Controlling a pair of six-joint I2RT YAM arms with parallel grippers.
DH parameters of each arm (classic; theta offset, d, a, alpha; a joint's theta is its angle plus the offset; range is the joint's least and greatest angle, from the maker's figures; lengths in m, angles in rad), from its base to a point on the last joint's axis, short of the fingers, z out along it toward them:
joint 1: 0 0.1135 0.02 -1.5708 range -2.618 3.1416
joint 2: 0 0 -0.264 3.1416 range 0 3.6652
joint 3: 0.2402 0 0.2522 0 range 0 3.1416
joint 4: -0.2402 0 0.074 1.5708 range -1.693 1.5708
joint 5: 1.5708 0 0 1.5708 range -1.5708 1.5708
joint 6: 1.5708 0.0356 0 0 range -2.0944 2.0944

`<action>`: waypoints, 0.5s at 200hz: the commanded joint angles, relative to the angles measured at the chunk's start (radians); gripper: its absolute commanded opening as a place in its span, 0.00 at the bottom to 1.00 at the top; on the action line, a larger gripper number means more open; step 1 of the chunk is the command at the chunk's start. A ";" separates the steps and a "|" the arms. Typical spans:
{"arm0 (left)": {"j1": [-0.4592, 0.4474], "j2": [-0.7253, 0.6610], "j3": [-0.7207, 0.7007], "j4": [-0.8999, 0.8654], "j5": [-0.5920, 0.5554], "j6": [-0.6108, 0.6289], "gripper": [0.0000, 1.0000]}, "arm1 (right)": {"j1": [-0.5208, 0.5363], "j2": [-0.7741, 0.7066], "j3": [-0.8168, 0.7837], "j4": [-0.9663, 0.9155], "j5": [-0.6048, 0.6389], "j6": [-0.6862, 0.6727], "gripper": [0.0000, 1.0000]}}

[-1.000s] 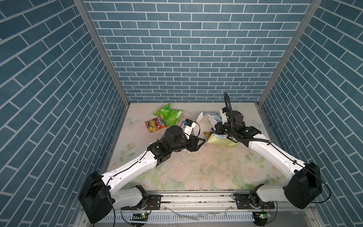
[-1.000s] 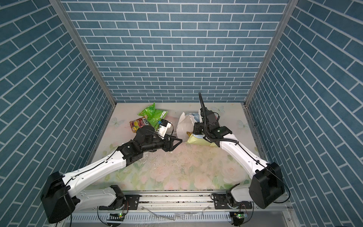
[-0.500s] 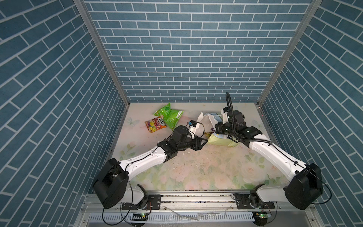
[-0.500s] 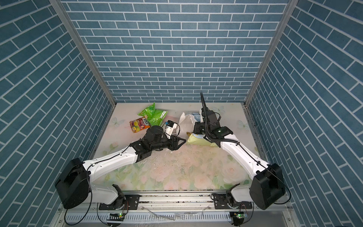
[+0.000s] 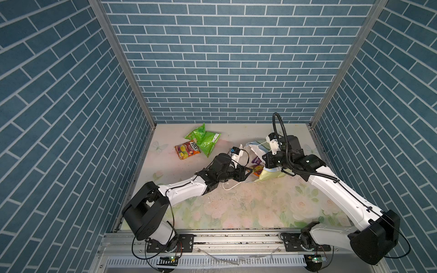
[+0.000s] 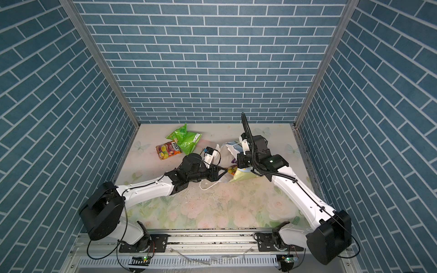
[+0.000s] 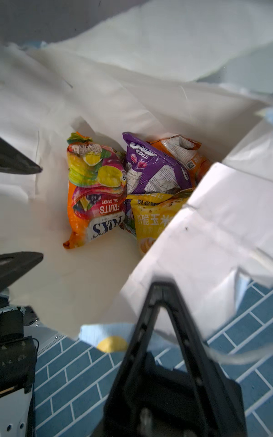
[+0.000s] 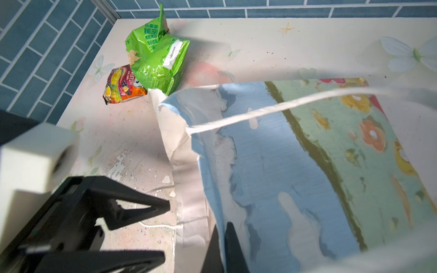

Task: Take the snacks out of the paper bag
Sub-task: Pick up the snack from the paper bag.

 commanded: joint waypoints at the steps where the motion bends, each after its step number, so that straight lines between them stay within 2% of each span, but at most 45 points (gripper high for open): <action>1: -0.007 0.041 -0.018 0.101 -0.011 -0.016 0.57 | 0.002 -0.052 -0.021 -0.004 -0.033 -0.056 0.00; 58: -0.006 0.128 -0.016 0.170 -0.001 -0.063 0.62 | 0.002 -0.064 -0.076 0.052 -0.024 -0.014 0.00; 100: -0.009 0.170 -0.013 0.126 -0.029 -0.055 0.64 | 0.002 -0.080 -0.143 0.144 -0.018 0.031 0.00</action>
